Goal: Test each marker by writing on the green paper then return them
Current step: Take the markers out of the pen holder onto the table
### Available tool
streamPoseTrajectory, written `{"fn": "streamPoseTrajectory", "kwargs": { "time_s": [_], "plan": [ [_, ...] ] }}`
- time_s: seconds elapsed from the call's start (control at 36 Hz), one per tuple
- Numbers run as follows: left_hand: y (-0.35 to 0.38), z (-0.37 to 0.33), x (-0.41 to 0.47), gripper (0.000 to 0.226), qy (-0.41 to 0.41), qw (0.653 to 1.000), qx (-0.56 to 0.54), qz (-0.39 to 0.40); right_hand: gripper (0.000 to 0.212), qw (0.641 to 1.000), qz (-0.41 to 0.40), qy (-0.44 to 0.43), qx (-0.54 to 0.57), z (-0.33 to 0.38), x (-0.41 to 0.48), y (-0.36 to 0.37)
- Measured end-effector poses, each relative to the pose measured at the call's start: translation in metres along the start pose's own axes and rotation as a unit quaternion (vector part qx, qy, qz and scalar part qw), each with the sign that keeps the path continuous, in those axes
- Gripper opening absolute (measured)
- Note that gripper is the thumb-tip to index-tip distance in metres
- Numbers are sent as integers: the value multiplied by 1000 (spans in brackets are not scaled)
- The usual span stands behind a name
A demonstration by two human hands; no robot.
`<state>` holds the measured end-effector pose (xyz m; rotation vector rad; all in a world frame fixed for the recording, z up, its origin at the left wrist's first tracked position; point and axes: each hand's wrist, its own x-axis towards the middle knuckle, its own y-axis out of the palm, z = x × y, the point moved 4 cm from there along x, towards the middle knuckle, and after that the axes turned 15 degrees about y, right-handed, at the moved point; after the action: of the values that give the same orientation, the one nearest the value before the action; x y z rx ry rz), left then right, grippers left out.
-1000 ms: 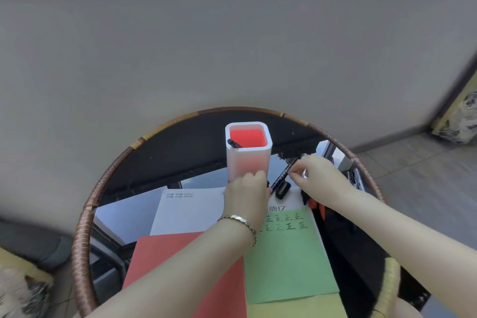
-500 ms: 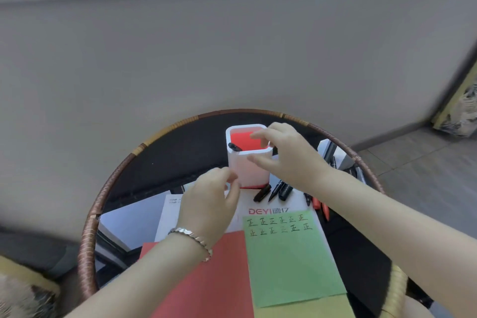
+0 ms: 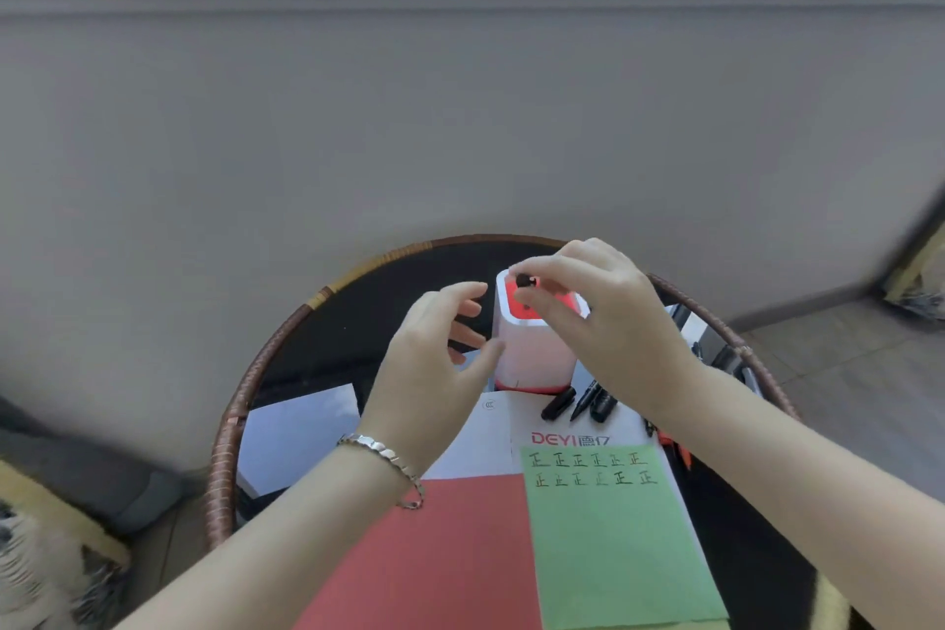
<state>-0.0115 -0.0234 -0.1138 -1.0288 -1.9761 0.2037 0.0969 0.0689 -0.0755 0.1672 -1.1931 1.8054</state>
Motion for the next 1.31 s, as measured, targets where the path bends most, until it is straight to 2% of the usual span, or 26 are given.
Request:
{"fn": "streamPoseTrajectory", "kwargs": {
  "time_s": [0.06,0.14,0.17,0.22,0.31,0.36,0.39,0.42,0.47,0.5,0.58,0.72,0.78,0.81,0.86,0.92,0.97,1.03,1.11,1.22,1.31],
  "plan": [
    [2,-9,4,35,31,999,-30,-16,25,999,-9,-42,-5,10,-9,-7],
    [5,-19,6,13,88,995,-22,-34,23,997,-1,-77,-19,13,-22,-8],
    [7,-20,5,13,99,994,-21,-37,23,997,5,-77,-14,11,-26,-8],
    [9,-22,1,16,102,993,-26,-50,24,999,22,-42,16,6,-32,-9],
    [7,-24,-8,13,66,992,-58,-95,15,986,54,104,115,-7,-45,-9],
    [8,-23,-15,19,18,987,-119,-109,12,940,106,232,227,-15,-54,-5],
    [9,-23,-18,18,0,984,-148,-104,16,904,133,290,283,-19,-59,-1],
    [11,-21,-21,16,-14,980,-174,-94,29,866,157,339,334,-22,-62,3],
    [14,-17,-24,14,-47,971,-220,-78,53,795,167,404,420,-29,-67,10],
    [14,-15,-25,13,-63,968,-232,-75,57,763,161,428,456,-31,-69,12],
    [14,-9,-27,14,-79,965,-240,-68,51,672,152,494,530,-35,-75,21],
    [17,-8,-32,19,-82,959,-267,-53,37,636,155,531,538,-31,-85,35],
    [20,-9,-35,19,-89,957,-272,-39,25,641,160,526,535,-28,-85,37],
    [21,-9,-36,18,-92,960,-263,-26,18,658,156,518,524,-28,-85,36],
    [23,-7,-38,17,-92,974,-208,11,11,714,142,486,484,-28,-83,33],
    [24,-4,-40,17,-77,986,-142,51,15,784,130,439,419,-26,-82,27],
    [25,-5,-42,16,-47,990,-101,92,15,823,124,397,388,-23,-83,23],
    [28,-10,-44,10,1,985,-84,154,14,830,127,378,391,-21,-85,22],
    [33,-15,-52,25,43,970,-105,213,18,830,143,368,394,-21,-88,22],
    [32,-11,-57,45,50,973,-77,213,31,824,150,356,414,-17,-94,22],
    [29,-13,-54,38,58,974,-72,206,30,819,142,346,435,-16,-96,24]
  ]
}}
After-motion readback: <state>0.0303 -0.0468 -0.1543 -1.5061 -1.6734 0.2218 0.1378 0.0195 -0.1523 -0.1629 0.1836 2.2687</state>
